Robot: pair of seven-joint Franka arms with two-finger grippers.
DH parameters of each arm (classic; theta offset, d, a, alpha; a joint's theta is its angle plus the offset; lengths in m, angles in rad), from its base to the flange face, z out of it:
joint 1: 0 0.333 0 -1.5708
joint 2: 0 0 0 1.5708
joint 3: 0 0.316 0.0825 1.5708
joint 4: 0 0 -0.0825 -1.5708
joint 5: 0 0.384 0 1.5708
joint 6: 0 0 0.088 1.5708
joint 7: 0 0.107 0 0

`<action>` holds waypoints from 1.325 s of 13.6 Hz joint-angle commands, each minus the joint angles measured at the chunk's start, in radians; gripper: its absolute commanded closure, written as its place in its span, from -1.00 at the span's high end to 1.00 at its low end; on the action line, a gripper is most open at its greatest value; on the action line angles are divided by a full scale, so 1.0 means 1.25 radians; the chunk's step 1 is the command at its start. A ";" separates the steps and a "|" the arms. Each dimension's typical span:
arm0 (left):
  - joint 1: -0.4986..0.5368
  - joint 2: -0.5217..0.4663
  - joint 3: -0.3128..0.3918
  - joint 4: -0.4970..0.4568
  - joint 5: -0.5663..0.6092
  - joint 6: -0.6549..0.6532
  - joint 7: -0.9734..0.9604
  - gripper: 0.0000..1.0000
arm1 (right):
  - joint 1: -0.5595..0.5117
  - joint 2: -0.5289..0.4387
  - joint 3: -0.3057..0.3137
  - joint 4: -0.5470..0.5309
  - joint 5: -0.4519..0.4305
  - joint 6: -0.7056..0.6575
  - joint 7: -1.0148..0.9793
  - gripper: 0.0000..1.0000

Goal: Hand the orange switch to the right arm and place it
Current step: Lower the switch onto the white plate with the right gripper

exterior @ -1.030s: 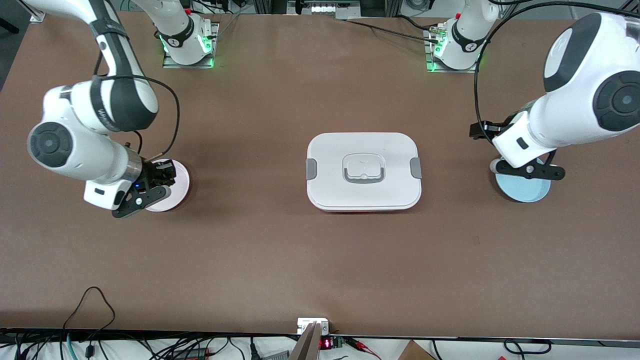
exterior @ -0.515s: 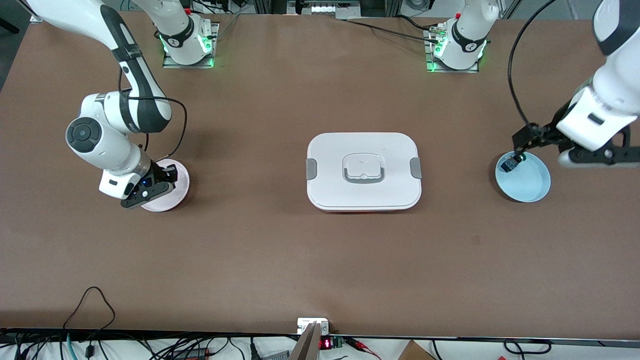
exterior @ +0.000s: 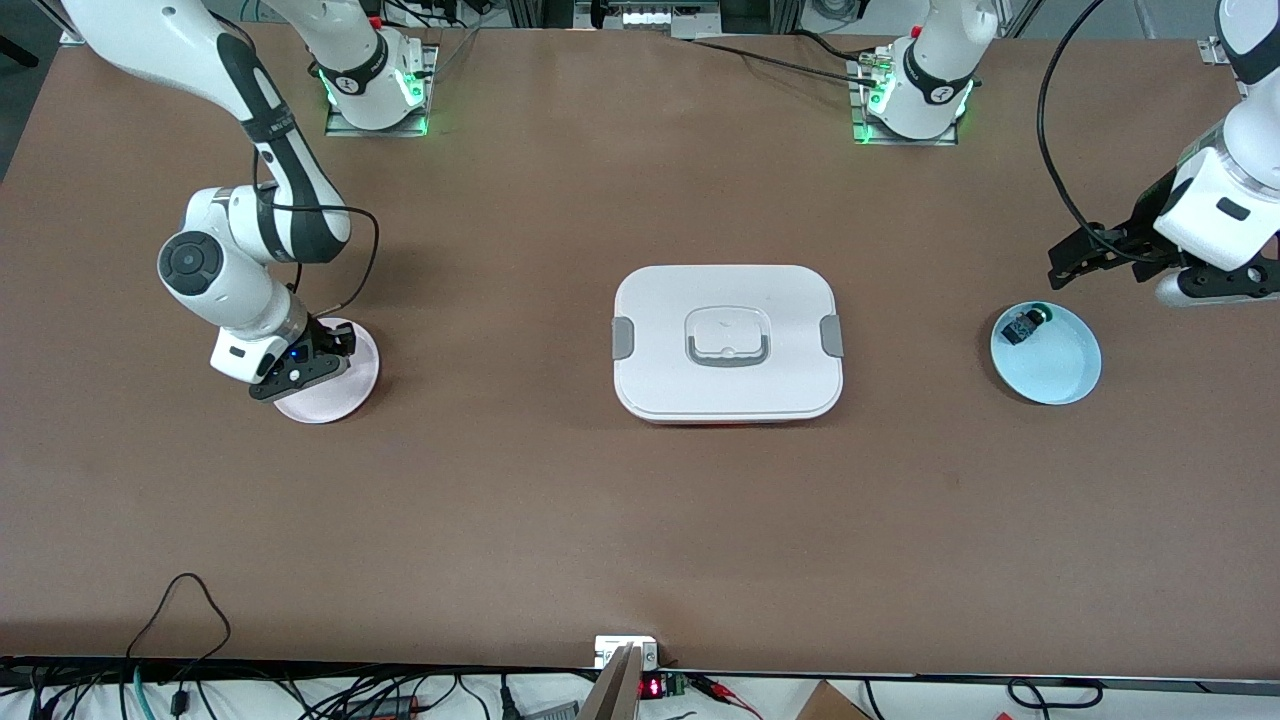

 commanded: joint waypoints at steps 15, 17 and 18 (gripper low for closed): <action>-0.006 -0.001 0.008 0.022 -0.003 -0.036 -0.009 1.00 | 0.018 -0.085 -0.035 0.016 0.007 -0.031 -0.002 1.00; -0.006 -0.001 0.007 0.022 -0.003 -0.036 -0.009 1.00 | 0.054 -0.168 -0.038 0.030 0.013 -0.156 0.006 1.00; -0.006 -0.001 0.005 0.023 -0.003 -0.036 -0.008 1.00 | 0.070 -0.199 -0.047 0.049 0.031 -0.222 0.018 1.00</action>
